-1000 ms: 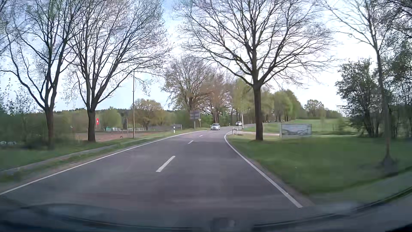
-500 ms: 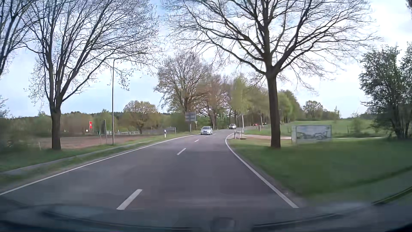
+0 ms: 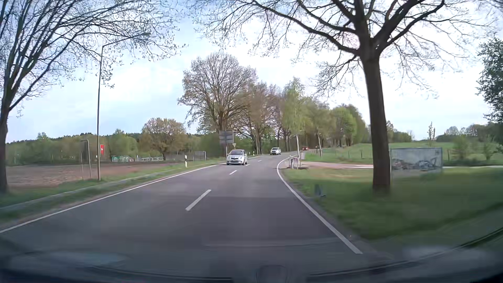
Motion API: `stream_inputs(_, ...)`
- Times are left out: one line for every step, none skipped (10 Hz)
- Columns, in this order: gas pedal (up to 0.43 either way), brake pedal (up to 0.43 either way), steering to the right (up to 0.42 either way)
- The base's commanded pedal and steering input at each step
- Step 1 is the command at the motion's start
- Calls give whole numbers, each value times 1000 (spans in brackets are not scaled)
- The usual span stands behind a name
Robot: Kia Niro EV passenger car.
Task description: Follow the waypoints while adhering to traffic rules and regulations
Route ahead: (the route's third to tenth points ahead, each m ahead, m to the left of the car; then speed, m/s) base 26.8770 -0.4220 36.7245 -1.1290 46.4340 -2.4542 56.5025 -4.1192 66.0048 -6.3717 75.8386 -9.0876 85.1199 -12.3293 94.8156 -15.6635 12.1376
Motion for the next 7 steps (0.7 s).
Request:
stream_inputs(138, 0, 6)
stream_inputs(138, 0, 5)
stream_inputs(138, 0, 5)
stream_inputs(130, 0, 5)
stream_inputs(130, 0, 4)
stream_inputs(130, 0, 5)
stream_inputs(150, 0, 5)
